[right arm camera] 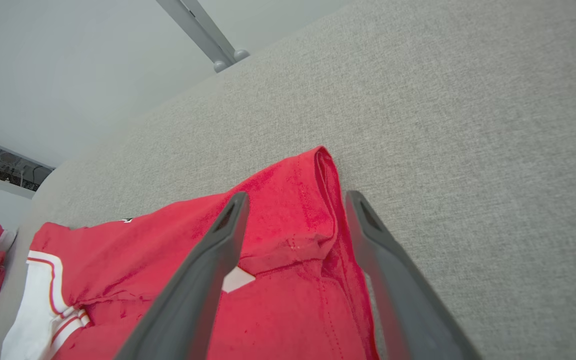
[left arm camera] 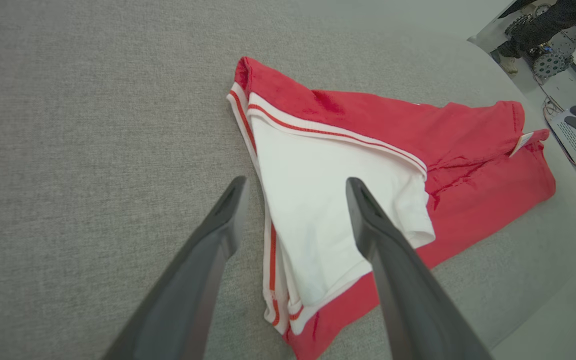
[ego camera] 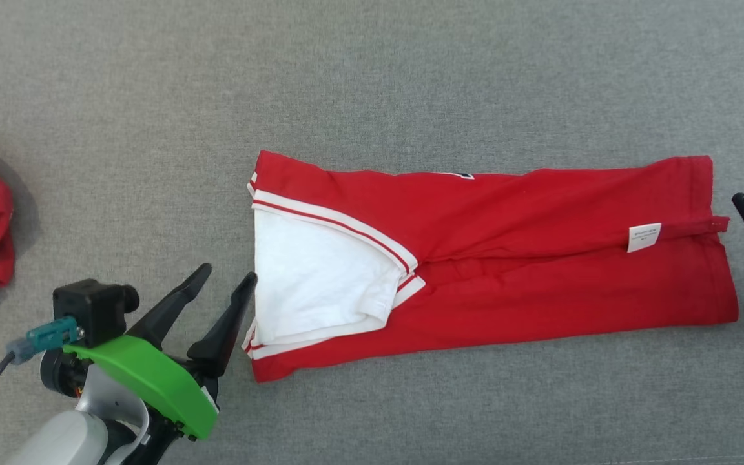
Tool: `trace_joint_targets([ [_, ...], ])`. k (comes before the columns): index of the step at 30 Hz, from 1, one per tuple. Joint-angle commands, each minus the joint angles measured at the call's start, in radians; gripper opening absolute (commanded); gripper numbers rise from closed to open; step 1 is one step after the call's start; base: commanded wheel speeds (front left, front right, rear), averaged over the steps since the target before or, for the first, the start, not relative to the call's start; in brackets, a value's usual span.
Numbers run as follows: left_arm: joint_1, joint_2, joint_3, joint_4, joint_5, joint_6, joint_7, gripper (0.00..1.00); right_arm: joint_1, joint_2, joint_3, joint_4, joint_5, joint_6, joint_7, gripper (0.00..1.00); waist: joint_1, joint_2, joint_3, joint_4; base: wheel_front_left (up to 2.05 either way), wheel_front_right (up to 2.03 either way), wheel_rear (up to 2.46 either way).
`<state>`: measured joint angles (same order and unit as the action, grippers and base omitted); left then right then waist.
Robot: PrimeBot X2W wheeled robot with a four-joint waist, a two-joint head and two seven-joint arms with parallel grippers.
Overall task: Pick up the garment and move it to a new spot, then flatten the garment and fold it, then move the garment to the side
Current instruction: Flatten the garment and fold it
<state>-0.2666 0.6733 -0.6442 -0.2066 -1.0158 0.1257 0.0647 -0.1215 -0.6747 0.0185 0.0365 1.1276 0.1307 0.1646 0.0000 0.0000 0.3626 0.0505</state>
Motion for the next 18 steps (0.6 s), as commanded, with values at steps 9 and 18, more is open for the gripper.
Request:
trace_joint_targets([
  [9, 0.138, -0.124, 0.051, 0.14, 0.167, 0.168, -0.303, 1.0, 0.042, 0.09, 0.133, 0.079, -0.189, 0.0, -0.299, 1.0, 0.0, 0.0, -0.181, -0.056, 0.0, 0.0, 0.0],
  [18, 0.285, -0.327, 0.189, 0.165, 0.482, 0.23, -0.33, 1.0, -0.002, 0.178, 0.198, 0.257, -0.278, 0.0, -0.425, 1.0, 0.0, 0.0, -0.237, -0.049, 0.0, 0.0, 0.0],
])
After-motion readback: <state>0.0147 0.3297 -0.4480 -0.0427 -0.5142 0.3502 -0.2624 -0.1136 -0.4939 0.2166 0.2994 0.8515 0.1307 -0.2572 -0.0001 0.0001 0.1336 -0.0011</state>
